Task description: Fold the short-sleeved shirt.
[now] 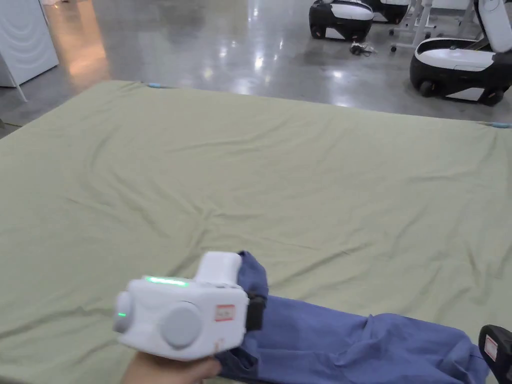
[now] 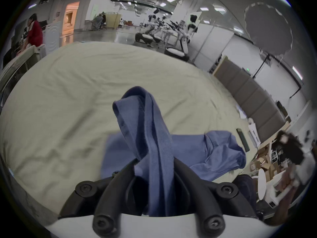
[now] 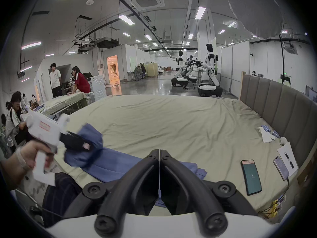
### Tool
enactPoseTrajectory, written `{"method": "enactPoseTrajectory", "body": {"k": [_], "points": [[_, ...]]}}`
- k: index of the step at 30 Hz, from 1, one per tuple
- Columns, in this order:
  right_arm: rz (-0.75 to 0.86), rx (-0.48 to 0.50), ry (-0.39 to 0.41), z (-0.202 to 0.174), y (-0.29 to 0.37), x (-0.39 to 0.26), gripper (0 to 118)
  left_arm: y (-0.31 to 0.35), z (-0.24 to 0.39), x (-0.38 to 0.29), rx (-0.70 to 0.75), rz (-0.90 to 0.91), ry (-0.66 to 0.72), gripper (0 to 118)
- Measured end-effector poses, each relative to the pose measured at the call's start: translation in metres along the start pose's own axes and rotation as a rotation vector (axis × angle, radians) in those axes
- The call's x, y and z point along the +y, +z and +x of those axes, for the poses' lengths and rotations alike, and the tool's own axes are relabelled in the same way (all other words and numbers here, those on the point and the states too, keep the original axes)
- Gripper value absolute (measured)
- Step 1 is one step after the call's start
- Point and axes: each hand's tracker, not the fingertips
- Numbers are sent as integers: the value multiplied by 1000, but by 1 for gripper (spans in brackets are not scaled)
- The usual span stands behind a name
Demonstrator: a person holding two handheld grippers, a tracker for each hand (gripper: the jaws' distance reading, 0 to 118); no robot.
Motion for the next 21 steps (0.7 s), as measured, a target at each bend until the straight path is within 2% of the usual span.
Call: {"method": "enactPoseTrajectory", "body": {"k": [4, 5, 6, 8, 9, 11, 15, 18, 19, 20, 21], "points": [[2, -63, 31, 12, 6, -7, 1, -72, 30, -21, 121, -125, -71, 14], [4, -68, 35, 15, 7, -9, 1, -77, 28, -23, 133, -115, -64, 25], [6, -67, 32, 17, 8, -11, 1, -72, 26, -21, 106, -101, -61, 42], [17, -60, 9, 22, 11, -12, 1, -45, 36, -14, -3, -120, -70, 89], [20, -57, 1, 23, 11, -12, 1, -35, 38, -10, -9, -117, -77, 92], [15, -54, -2, 25, 10, -13, 1, 4, 35, -2, -37, -1, -69, 94], [17, -43, -22, 27, 7, -15, 1, 63, 3, 6, -88, 112, 63, 94], [17, -33, -47, 28, 4, -16, 1, 45, -19, 7, 76, 93, 68, 90], [16, -31, -52, 27, 3, -17, 1, 32, -19, 6, 108, 50, 45, 74], [14, -26, -54, 27, 3, -17, 1, 14, -15, 4, 72, 12, 24, 28], [13, -26, -54, 26, 3, -17, 1, -1, -7, 0, 77, -21, 4, 10]]}}
